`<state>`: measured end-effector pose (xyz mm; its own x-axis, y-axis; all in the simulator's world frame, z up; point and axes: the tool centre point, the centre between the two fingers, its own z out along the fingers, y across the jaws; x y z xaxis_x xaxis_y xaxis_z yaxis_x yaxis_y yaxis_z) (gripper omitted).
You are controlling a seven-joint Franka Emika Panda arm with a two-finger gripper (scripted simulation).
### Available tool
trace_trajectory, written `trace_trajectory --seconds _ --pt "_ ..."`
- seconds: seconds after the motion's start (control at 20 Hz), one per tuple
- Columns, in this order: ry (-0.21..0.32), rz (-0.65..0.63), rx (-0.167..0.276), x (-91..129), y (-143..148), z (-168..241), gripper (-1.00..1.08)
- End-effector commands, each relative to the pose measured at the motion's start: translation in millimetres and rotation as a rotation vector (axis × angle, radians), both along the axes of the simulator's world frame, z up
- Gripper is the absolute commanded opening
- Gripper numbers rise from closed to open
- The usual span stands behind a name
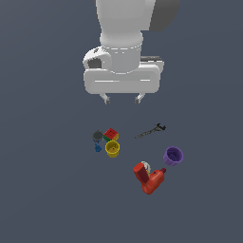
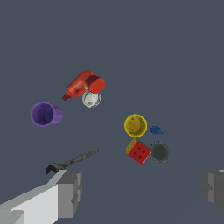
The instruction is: Pick up a designated object from a clutter of objects.
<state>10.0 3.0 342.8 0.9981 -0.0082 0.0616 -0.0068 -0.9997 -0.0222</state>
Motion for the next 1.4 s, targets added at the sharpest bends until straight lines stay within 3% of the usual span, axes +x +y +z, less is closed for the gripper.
trace_trajectory --seconds 0.0,0.75,1.35 --pt "0.000 0.000 0.000 0.0 0.0 0.0 1.00" --pt "-0.002 0.029 0.007 2.0 2.2 -4.4 1.00" --pt "0.020 -0.144 0.017 19.5 -9.6 -69.9 1.00"
